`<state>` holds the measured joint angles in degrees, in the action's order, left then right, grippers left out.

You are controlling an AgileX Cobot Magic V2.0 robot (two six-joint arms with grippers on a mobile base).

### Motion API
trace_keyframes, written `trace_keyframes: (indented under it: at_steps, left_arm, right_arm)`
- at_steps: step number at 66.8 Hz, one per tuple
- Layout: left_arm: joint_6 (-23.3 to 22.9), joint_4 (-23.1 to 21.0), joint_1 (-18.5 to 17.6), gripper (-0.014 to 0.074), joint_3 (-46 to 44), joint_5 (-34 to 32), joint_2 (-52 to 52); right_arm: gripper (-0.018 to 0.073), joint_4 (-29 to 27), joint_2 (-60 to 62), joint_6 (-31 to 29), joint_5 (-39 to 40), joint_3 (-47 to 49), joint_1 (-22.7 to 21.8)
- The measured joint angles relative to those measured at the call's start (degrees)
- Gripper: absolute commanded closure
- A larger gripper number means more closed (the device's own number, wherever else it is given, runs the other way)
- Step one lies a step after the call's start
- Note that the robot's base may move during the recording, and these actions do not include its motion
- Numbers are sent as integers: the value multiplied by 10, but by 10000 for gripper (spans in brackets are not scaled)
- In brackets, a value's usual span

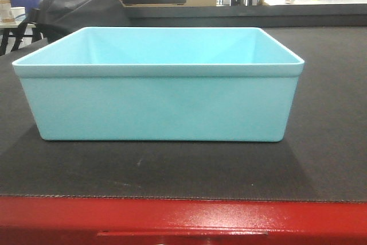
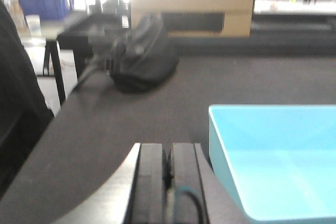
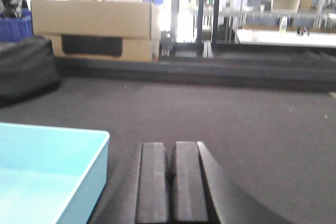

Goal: Fetch blue bin and place on conveyor start

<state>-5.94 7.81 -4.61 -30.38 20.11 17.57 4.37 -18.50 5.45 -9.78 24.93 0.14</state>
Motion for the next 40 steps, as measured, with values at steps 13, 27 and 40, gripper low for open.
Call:
trace_keyframes:
  at_steps: [13,27,40]
  left_arm:
    - [0,12,0,707,0,-8,-26]
    - [0,14,0,707,1,-8,-26]
    - [0,15,0,707,1,-8,-26]
  right_arm:
    - [721,0,12,0,1,0,0]
    - [721,0,12,0,2,0,0]
    - [721,0,12,0,3,0,0]
